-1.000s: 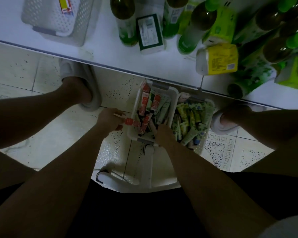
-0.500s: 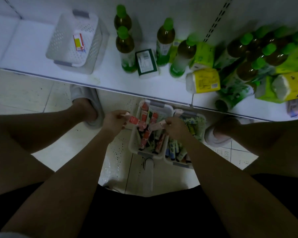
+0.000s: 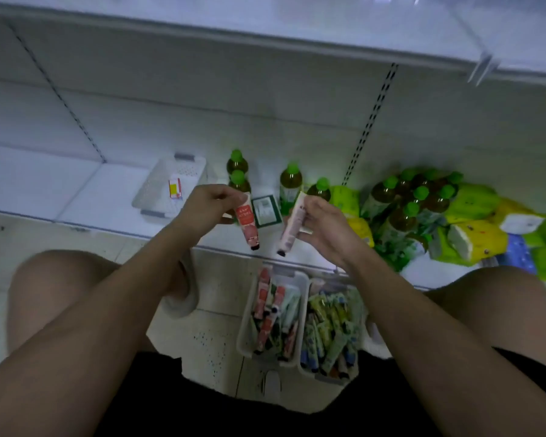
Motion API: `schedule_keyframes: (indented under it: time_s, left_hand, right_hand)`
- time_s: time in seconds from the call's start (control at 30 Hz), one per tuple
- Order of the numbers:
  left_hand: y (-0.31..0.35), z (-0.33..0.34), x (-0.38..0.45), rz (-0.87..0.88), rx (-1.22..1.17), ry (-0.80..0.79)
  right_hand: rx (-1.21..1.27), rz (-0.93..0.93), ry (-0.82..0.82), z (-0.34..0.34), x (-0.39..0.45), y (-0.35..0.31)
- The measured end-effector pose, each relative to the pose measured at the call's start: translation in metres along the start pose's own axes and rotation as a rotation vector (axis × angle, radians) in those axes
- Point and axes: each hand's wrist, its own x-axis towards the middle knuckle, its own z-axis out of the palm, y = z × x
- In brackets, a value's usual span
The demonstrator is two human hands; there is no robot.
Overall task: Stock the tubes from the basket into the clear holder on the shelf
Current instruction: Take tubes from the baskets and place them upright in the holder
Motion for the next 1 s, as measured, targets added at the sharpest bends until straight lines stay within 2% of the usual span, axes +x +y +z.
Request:
schedule_keyframes:
  time_s: [0.07, 0.13, 0.23, 0.4, 0.47, 0.57, 0.67, 0.87, 1.0]
  left_hand:
    - [0.031, -0.006, -0.005, 0.082, 0.023, -0.018]
    - [0.062, -0.011, -0.011, 0.165, 0.065, -0.036]
    - [0.107, -0.017, -0.024, 0.249, 0.127, -0.031]
    - [0.181, -0.027, -0.051, 0.433, 0.195, 0.031]
    - [0.210, -0.032, -0.062, 0.491, 0.233, 0.079]
    - [0.254, -0.037, -0.077, 0.573, 0.297, 0.146]
    - [0.298, -0.039, -0.090, 0.622, 0.350, 0.160]
    - [0.371, -0.039, -0.097, 0.669, 0.340, 0.034]
    - [0.403, -0.039, -0.083, 0.695, 0.426, 0.041]
  right_hand:
    - [0.078, 0.017, 0.014, 0.018, -0.010, -0.027]
    - [-0.034, 0.009, -0.006, 0.032, -0.024, -0.052]
    - [-0.293, -0.138, -0.028, 0.050, -0.047, -0.083]
    - [-0.253, -0.343, -0.052, 0.081, -0.088, -0.144]
    - [-0.424, -0.422, -0.040, 0.088, -0.106, -0.171]
    - [-0.851, -0.561, 0.055, 0.094, -0.131, -0.212]
    - [-0.961, -0.619, 0.047, 0.097, -0.150, -0.254]
    - [-1.177, -0.635, -0.034, 0.093, -0.174, -0.333]
    - [-1.364, -0.691, 0.061, 0.087, -0.175, -0.372]
